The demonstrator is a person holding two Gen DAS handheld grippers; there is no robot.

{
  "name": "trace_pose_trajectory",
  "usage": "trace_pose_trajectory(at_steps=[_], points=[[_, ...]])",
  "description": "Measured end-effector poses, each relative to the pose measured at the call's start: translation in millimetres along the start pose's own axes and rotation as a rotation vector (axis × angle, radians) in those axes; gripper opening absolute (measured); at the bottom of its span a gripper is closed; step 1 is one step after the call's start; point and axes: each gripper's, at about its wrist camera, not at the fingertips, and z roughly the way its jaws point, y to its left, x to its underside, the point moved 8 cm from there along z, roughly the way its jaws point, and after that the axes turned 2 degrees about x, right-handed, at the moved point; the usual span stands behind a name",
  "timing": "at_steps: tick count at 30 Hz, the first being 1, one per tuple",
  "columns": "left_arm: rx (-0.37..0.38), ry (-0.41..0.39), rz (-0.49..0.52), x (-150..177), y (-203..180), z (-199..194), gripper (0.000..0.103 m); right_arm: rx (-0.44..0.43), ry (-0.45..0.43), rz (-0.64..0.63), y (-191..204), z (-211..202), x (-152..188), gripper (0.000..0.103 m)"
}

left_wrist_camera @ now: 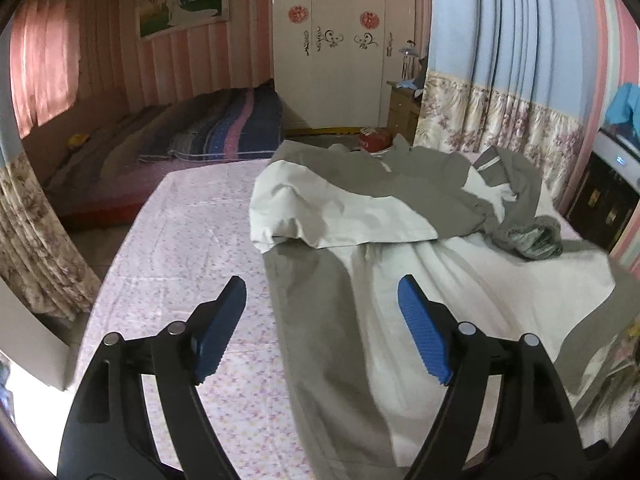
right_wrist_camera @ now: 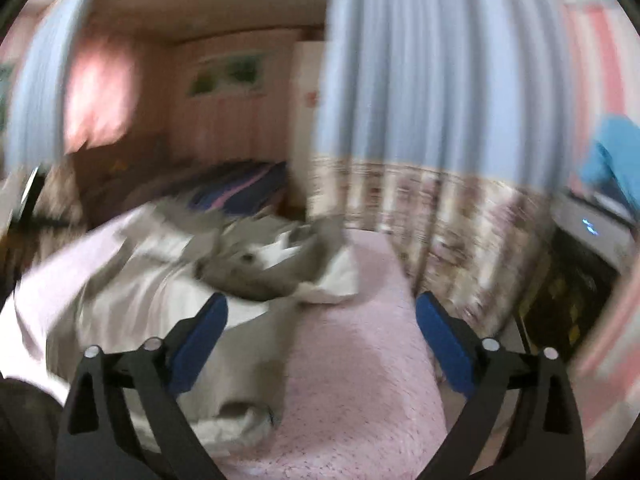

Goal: Fold large clothes

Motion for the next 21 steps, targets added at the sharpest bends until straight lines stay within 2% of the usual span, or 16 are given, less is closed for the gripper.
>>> trace_pose_trajectory(at_steps=[2,5,7,12,15,17,21], points=[[0.008,-0.014,-0.007,0.5,-4.8,-1.3,0.079,0.053,-0.007,0.026,-9.1,2.9,-2.9,0.096],[-0.003,-0.030,-0.010,1.0,-9.7,-5.5,0.083,0.058,-0.004,-0.016,4.5,14.7,-10.9,0.096],[-0.014,-0.040,-0.016,4.8,-11.0,-9.6,0.088,0.029,0.001,-0.031,19.7,28.3,-20.7,0.096],[-0.044,-0.052,-0.033,9.4,0.2,-17.4,0.091,-0.001,0.009,-0.081,38.7,77.1,-46.7,0.096],[-0.068,-0.075,-0.050,2.4,16.6,-16.0,0.097,0.012,0.023,-0.142,40.5,119.9,-62.4,0.096],[-0.090,-0.073,-0.049,-3.4,26.3,-8.1,0.097,0.011,0.052,-0.167,39.2,160.0,-71.2,0.096],[-0.122,-0.069,-0.060,-32.4,51.0,28.4,0.100,-0.005,0.112,-0.187,36.6,240.5,-83.2,0.096]])
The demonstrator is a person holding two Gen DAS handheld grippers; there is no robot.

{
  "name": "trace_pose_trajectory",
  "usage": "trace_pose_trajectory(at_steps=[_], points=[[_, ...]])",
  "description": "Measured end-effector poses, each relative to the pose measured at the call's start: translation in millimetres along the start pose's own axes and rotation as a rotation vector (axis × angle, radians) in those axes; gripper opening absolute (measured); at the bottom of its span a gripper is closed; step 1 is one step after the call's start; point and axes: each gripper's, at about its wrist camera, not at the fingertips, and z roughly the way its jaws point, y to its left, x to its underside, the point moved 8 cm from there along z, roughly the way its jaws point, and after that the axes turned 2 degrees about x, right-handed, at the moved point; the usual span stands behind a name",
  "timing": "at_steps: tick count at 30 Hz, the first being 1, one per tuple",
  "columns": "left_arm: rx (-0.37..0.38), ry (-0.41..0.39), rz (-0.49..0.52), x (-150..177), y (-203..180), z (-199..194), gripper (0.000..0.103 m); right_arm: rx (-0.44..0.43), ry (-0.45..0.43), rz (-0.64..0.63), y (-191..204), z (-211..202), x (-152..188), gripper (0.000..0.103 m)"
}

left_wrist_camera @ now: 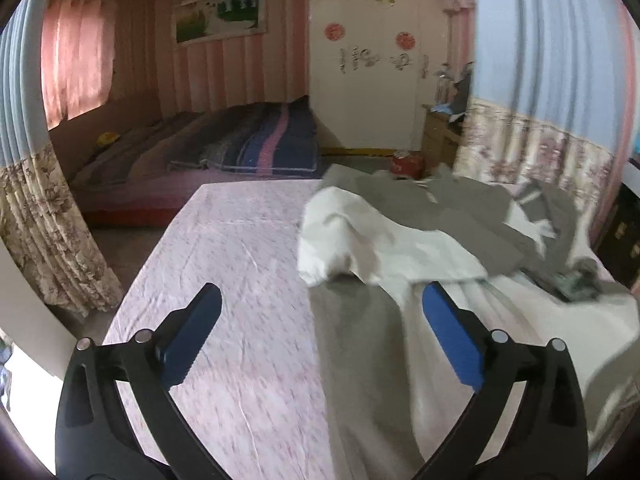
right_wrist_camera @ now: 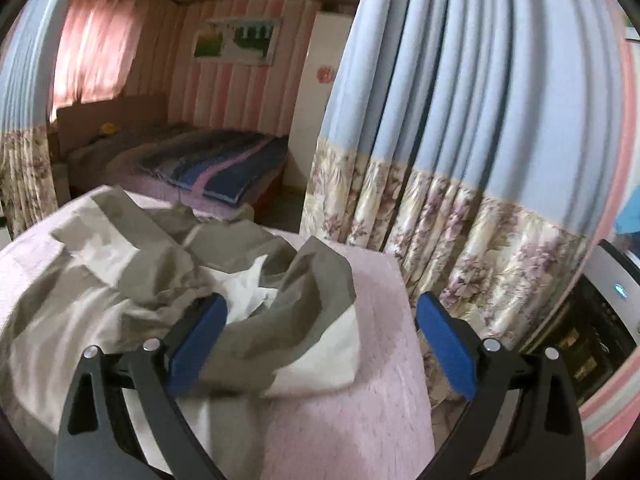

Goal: Fold large clothes

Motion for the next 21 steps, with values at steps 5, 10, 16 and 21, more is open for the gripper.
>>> trace_pose_trajectory(at_steps=[5,10,16,21], points=[[-0.051,-0.021,0.046,-47.4,7.6,71.3,0.100,-0.030,0.094,0.017,-1.1,103.0,-9.7,0.096],[-0.035,0.117,0.012,-61.0,4.2,162.7,0.100,-0.043,0.237,0.095,-4.3,198.2,6.8,0.096],[-0.026,0.289,-0.010,-44.4,-10.4,242.3,0.075,-0.112,0.407,0.133,8.5,265.0,36.9,0.052],[-0.051,0.329,0.106,-46.1,-28.5,276.7,0.001,-0.122,0.427,0.058,19.1,284.9,24.8,0.011]])
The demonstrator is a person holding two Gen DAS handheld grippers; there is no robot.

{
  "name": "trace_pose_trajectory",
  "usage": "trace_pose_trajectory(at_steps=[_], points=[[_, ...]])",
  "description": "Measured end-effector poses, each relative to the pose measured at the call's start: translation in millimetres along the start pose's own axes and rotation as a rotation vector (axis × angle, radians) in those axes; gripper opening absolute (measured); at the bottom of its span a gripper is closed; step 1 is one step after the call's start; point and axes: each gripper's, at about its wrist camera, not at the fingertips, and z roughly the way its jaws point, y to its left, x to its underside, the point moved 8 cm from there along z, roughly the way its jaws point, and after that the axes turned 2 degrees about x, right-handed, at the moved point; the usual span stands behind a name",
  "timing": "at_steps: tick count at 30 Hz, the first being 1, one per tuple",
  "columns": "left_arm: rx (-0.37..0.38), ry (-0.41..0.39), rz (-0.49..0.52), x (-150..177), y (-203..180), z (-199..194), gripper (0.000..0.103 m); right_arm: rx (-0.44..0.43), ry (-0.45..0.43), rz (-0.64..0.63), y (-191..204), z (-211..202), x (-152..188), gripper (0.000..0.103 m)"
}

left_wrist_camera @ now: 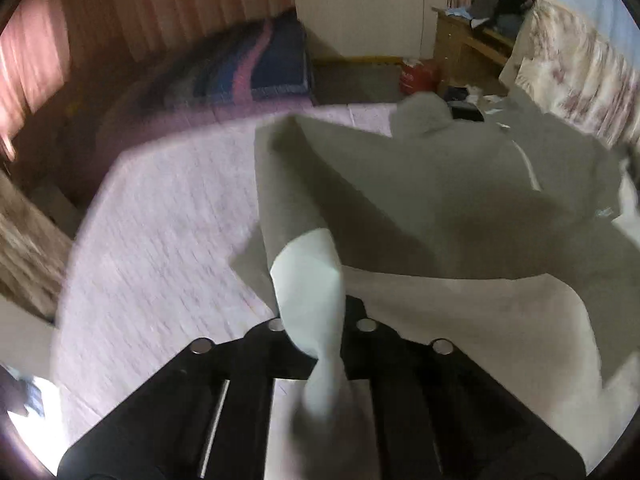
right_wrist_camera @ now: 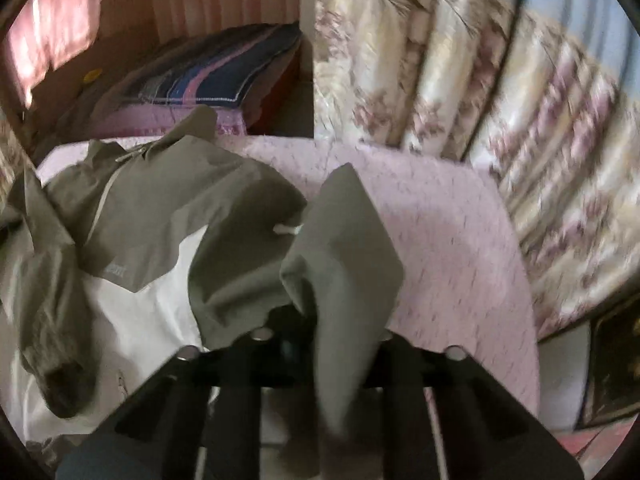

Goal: Fold large clothes

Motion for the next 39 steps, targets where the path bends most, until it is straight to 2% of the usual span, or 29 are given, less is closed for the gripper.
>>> trace_pose_trajectory(at_steps=[2,5,7,8,9,10,11,12,13,14,15,16,17,18,22,25,28,34,36,37,38,39], points=[[-0.017,-0.040,-0.046,-19.0,13.6,-8.1,0.001,0.106,-0.084,-0.049,-3.1,-16.0,-23.0,0.007],[-0.125,-0.146,-0.074,-51.8,41.6,-30.8,0.001,0.202,-0.247,-0.067,-5.7,-53.4,-53.6,0.007],[-0.191,-0.198,-0.063,-66.0,48.9,-39.0,0.001,0.269,-0.297,-0.097,-4.3,-62.9,-56.9,0.007],[-0.220,-0.215,-0.061,-70.1,50.7,-40.0,0.001,0.332,-0.320,-0.139,-4.8,-61.7,-55.9,0.007],[-0.243,-0.217,-0.060,-72.0,52.2,-36.8,0.002,0.355,-0.316,-0.147,-7.7,-57.8,-53.6,0.009],[-0.249,-0.199,-0.071,-69.4,53.7,-29.6,0.002,0.379,-0.295,-0.137,-15.8,-50.2,-48.8,0.017],[-0.234,-0.170,-0.082,-64.6,53.5,-22.4,0.002,0.398,-0.231,-0.090,-30.1,-33.3,-40.1,0.025],[-0.182,-0.123,-0.092,-54.9,49.1,-9.4,0.004,0.383,-0.128,-0.034,-43.2,-14.2,-28.1,0.030],[-0.155,-0.110,-0.093,-45.2,45.4,-4.1,0.010,0.354,-0.069,0.005,-49.5,-5.6,-20.9,0.031],[-0.145,-0.103,-0.086,-37.1,44.4,-1.4,0.013,0.315,-0.055,0.064,-53.0,-7.3,-13.2,0.036],[-0.121,-0.096,-0.081,-26.1,40.5,-2.1,0.025,0.298,-0.090,0.088,-50.7,-18.3,-11.5,0.062],[-0.100,-0.105,-0.091,-18.2,40.7,-6.5,0.047,0.286,-0.139,0.092,-44.3,-32.6,-12.0,0.078],[-0.088,-0.131,-0.113,-11.3,41.9,-15.1,0.058,0.269,-0.206,0.085,-31.4,-53.4,-15.0,0.079],[-0.087,-0.146,-0.127,-6.8,42.6,-21.9,0.075,0.248,-0.242,0.079,-16.5,-68.6,-15.6,0.079],[-0.052,-0.183,-0.174,2.2,34.4,-45.4,0.090,0.109,-0.306,0.049,60.1,-111.2,-23.9,0.085],[-0.066,-0.210,-0.156,10.4,20.8,-60.3,0.093,-0.006,-0.273,0.021,135.0,-106.6,-24.8,0.085],[-0.078,-0.217,-0.137,12.6,13.8,-63.2,0.095,-0.020,-0.219,-0.016,188.6,-83.2,-21.9,0.085],[-0.077,-0.223,-0.143,16.2,10.9,-69.4,0.099,0.016,-0.142,-0.051,237.4,-37.7,-16.8,0.085],[-0.082,-0.222,-0.145,14.4,12.7,-63.0,0.100,-0.008,-0.097,-0.041,248.4,-20.4,-16.7,0.085],[-0.085,-0.221,-0.146,14.5,12.7,-62.3,0.100,-0.018,-0.085,-0.038,249.1,-14.7,-15.9,0.079],[-0.087,-0.215,-0.147,14.4,11.5,-59.1,0.100,-0.033,-0.071,-0.045,255.4,-7.5,-14.5,0.065],[-0.084,-0.211,-0.147,14.1,11.3,-56.9,0.100,-0.044,-0.060,-0.054,259.9,-2.8,-15.7,0.036]])
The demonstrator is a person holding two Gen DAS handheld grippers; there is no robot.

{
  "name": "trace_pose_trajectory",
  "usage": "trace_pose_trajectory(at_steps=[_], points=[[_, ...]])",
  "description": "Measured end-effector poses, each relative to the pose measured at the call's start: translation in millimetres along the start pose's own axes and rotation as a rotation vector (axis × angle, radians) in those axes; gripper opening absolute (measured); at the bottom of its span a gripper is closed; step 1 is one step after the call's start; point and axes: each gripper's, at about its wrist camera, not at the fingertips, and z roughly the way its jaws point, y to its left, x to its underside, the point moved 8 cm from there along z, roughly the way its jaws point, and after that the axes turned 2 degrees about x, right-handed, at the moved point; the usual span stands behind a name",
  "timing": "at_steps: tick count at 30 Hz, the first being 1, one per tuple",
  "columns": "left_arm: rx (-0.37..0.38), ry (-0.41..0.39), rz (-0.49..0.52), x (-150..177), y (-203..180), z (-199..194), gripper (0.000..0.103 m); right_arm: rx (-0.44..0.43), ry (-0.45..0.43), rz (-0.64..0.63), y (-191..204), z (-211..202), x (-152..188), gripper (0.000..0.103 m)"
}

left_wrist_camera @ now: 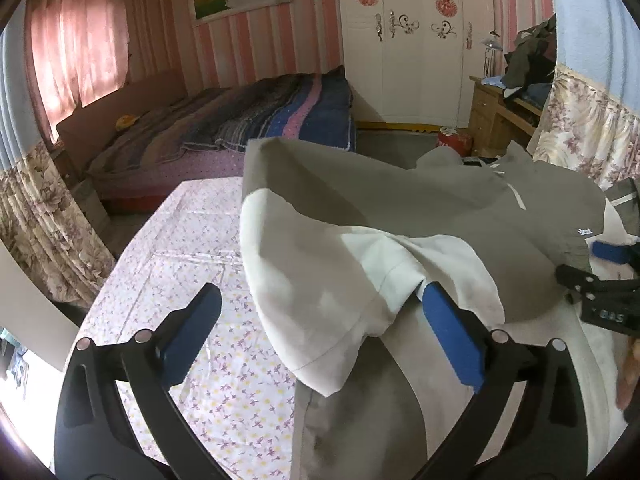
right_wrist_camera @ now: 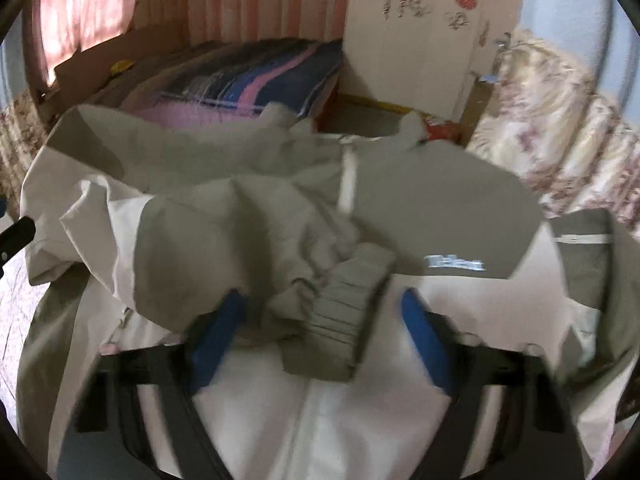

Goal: Fold large clothes

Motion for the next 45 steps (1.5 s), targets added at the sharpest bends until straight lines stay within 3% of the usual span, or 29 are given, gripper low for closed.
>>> trace_pose_trajectory(at_steps=[2,3,7,9,15,18,20,22,24,29,34,36,42,45], points=[[0.002,0.004,0.003,-1.1,-3.0,3.6,0.100,0.023,-0.018,-0.032,-0.1,-1.4,-0.4,0.011],[0.004,0.002,0.007,-2.3,-3.8,4.0,0.100,0.030,-0.037,-0.043,-2.1,-5.6,-2.8,0.006],[-0.016,-0.015,0.020,-13.2,2.0,2.1,0.100,0.082,-0.138,-0.037,-44.8,-38.5,-17.6,0.006],[-0.024,-0.024,0.003,-21.8,10.0,0.5,0.100,0.143,-0.185,-0.014,-86.2,-55.1,-25.9,0.006],[-0.006,0.068,-0.044,-20.1,11.7,29.8,0.100,0.227,-0.019,0.114,-200.9,-23.5,-2.9,0.008],[0.019,0.140,-0.031,-5.0,-1.7,52.8,0.100,0.222,0.050,0.093,-206.9,-4.2,17.5,0.014],[-0.025,0.159,0.007,1.8,-4.3,63.1,0.100,0.215,0.074,0.076,-203.3,1.1,28.3,0.019],[-0.088,0.163,0.011,6.0,4.3,69.5,0.100,0.241,0.063,0.078,-203.9,-0.2,31.4,0.049],[-0.106,0.176,-0.012,7.7,16.8,73.4,0.100,0.217,0.041,0.106,-207.8,-5.8,33.0,0.068],[-0.091,0.203,-0.031,14.5,31.5,76.4,0.100,0.146,-0.026,0.144,-214.4,-33.6,38.5,0.074],[-0.103,0.103,-0.001,9.5,34.8,32.8,0.100,0.136,-0.114,0.177,-228.4,-83.7,51.4,0.083],[-0.062,0.052,0.015,6.9,25.3,3.3,0.100,0.141,-0.140,0.171,-234.2,-102.9,59.8,0.083],[0.066,0.012,0.068,25.8,-28.1,-61.1,0.100,0.205,-0.155,0.181,-254.7,-136.5,94.5,0.083],[0.077,0.010,0.036,44.3,-42.1,-77.8,0.100,0.190,-0.162,0.217,-256.9,-149.1,114.3,0.083]])
